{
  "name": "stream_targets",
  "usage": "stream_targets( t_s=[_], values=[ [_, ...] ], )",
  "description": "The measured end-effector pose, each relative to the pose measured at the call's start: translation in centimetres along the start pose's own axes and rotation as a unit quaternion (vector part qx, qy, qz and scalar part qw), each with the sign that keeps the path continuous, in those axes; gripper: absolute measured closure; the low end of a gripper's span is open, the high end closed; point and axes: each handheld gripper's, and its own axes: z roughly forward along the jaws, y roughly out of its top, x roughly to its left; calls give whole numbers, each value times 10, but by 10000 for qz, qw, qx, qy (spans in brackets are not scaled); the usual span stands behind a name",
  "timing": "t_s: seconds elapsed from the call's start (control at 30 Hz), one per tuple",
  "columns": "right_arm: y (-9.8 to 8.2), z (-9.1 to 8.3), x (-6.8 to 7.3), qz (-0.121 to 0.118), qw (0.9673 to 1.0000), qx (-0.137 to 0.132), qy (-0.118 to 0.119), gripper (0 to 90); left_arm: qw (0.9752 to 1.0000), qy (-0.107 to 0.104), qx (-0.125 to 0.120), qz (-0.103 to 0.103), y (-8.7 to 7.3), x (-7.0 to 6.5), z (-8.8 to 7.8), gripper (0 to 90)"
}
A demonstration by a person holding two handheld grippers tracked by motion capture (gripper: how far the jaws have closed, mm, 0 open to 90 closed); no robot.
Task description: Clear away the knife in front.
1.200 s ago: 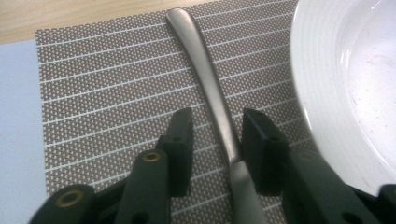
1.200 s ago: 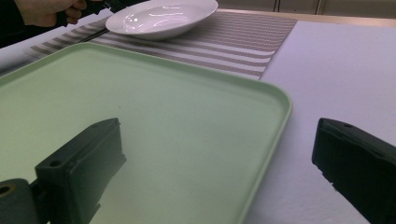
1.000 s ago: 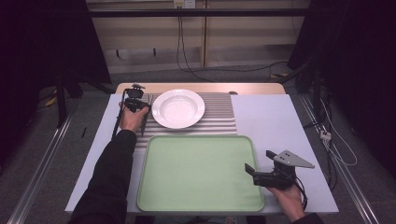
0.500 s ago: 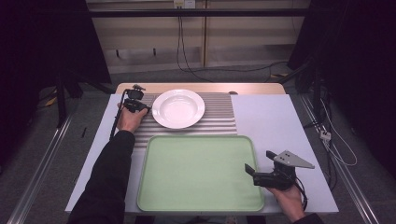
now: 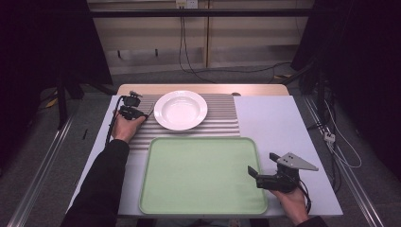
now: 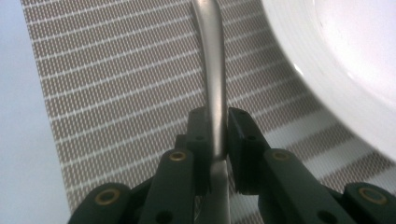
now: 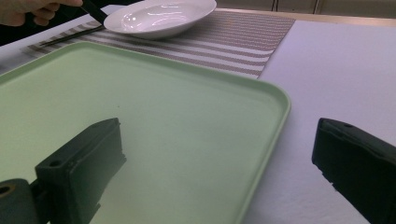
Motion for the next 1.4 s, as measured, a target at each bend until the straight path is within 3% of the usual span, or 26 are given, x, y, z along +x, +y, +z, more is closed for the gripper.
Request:
stream_targets(
  t_s=[0.23, 0.43, 0.9, 1.03, 1.13, 1.33, 1.4],
  values=[
    [0, 0, 0, 12, 10000, 5, -3, 19, 10000, -51, -8, -44, -10, 0, -6, 794],
    [1, 1, 1, -7, 10000, 18, 5, 19, 10000, 5, -45, -10, -7, -3, -3, 762],
    [0, 2, 1, -5, 10000, 60, 44, 19, 10000, 31, 12, 10, 0, -3, 1, 791],
    [0, 2, 1, -20, 10000, 66, 43, 19, 9997, 138, 70, 196, 3, -6, 2, 791],
    [0, 2, 1, -38, 10000, 66, 47, 19, 9996, 146, 134, 213, 4, -7, 3, 788],
    [0, 2, 1, -49, 10000, 71, 46, 19, 9997, 101, 155, 127, 5, -5, 3, 797],
    [0, 2, 1, -49, 10000, 67, 44, 19, 9998, 116, 153, -75, 5, -5, 3, 798]
  ],
)
